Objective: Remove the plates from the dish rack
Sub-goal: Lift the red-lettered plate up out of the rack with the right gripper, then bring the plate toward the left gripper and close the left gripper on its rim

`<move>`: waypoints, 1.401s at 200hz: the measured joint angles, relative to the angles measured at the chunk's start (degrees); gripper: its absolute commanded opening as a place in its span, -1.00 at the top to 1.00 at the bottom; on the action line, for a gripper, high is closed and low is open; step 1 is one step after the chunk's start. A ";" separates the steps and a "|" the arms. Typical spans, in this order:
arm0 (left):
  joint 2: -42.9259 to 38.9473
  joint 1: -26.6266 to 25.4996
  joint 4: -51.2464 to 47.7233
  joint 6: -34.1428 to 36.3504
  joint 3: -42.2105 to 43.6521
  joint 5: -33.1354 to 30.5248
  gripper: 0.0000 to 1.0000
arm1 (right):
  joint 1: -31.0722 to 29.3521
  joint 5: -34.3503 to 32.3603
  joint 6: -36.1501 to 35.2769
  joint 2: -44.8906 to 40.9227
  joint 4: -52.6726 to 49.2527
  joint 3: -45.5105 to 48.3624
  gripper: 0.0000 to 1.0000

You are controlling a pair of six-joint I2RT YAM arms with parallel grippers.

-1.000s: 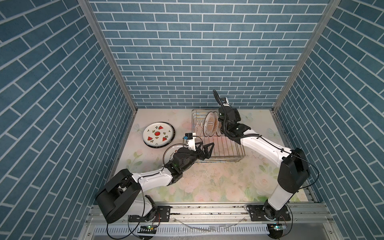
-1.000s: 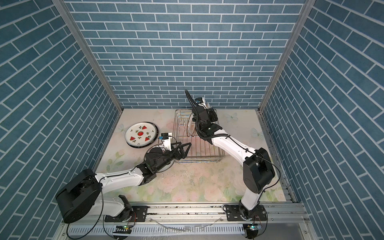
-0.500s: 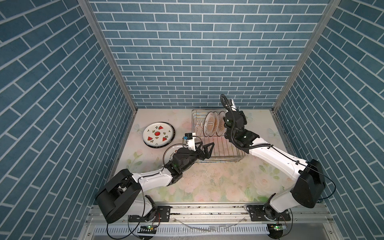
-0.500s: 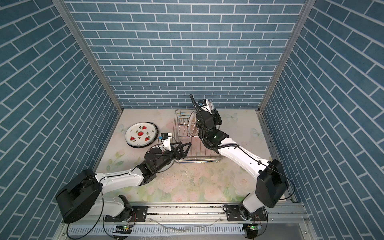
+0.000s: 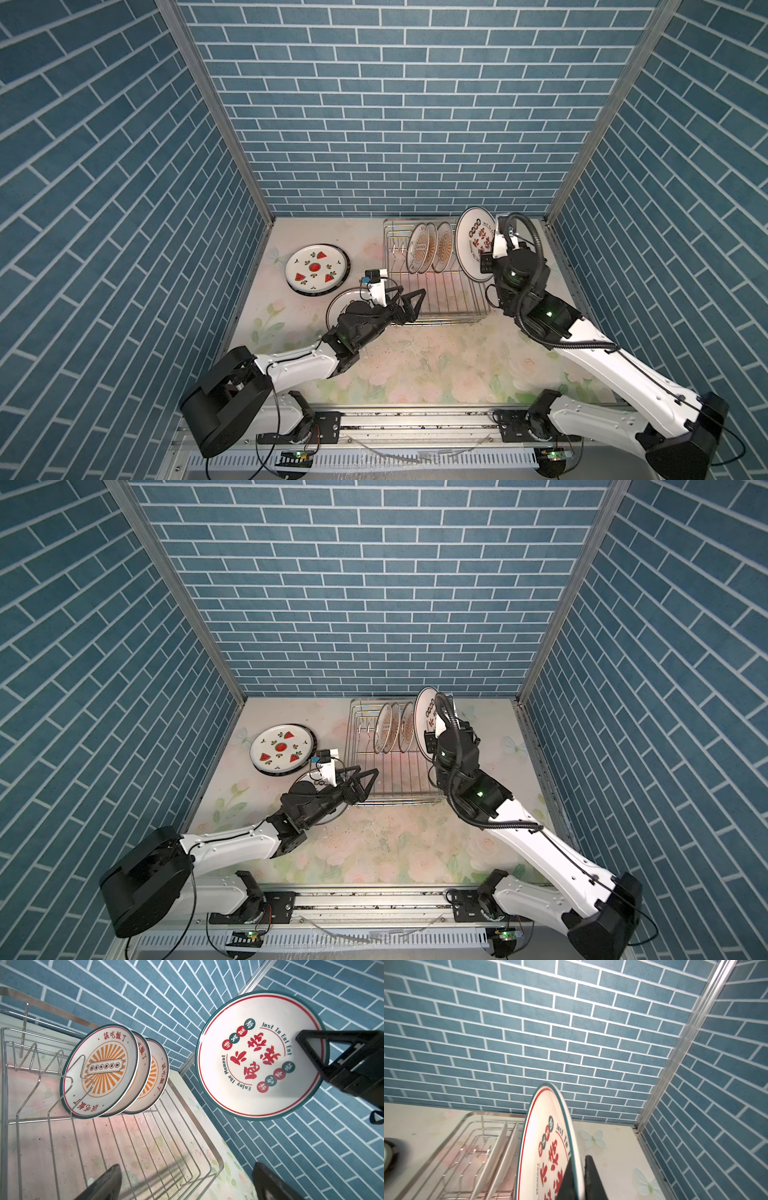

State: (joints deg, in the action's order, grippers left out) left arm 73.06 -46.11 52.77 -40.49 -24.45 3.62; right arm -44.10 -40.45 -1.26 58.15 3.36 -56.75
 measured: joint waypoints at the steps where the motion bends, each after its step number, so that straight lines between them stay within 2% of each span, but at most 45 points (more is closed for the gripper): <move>1: -0.11 0.00 0.02 0.00 0.02 0.07 -0.99 | 0.09 0.37 0.22 -0.37 0.00 0.22 1.00; 49: -5.79 0.00 0.22 0.48 2.01 1.49 -0.99 | 8.39 20.46 11.30 -9.31 -2.25 6.43 1.00; 97: -7.76 0.00 0.26 0.39 2.38 5.01 -0.99 | 13.79 40.04 20.72 -10.49 -1.01 11.47 1.00; 135: -7.82 0.00 0.24 -0.22 2.43 6.58 -0.96 | 16.96 53.81 28.39 -10.36 5.18 16.04 1.00; 154: -7.80 0.00 0.33 -0.96 2.43 7.32 -0.78 | 17.40 57.31 30.62 -10.38 8.41 18.05 1.00; 170: -7.65 0.00 0.83 -1.70 2.43 8.35 -0.42 | 17.44 58.75 31.52 -10.38 9.75 19.10 1.00; 185: -7.02 -0.04 1.97 -2.19 2.43 9.27 -0.17 | 17.55 59.30 31.91 -10.38 11.23 20.04 1.00; 205: -5.33 -0.04 3.65 -3.26 2.43 9.90 -0.07 | 17.92 60.00 32.52 -10.54 13.11 21.59 1.00; 223: -3.32 -0.07 4.11 -3.89 2.40 10.69 0.26 | 18.23 60.89 32.59 -10.58 13.97 22.45 1.00; 267: 0.02 -0.31 5.66 -5.77 1.51 12.35 0.73 | 18.40 62.93 32.52 -11.23 15.67 22.97 1.00; 280: 0.50 -0.24 5.49 -8.11 0.85 12.00 0.79 | 18.64 63.69 31.32 -11.45 16.87 23.39 1.00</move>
State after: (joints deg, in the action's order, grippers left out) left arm 73.56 -46.35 58.26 -48.60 -23.59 15.62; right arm -25.45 23.24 30.06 46.70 20.23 -33.36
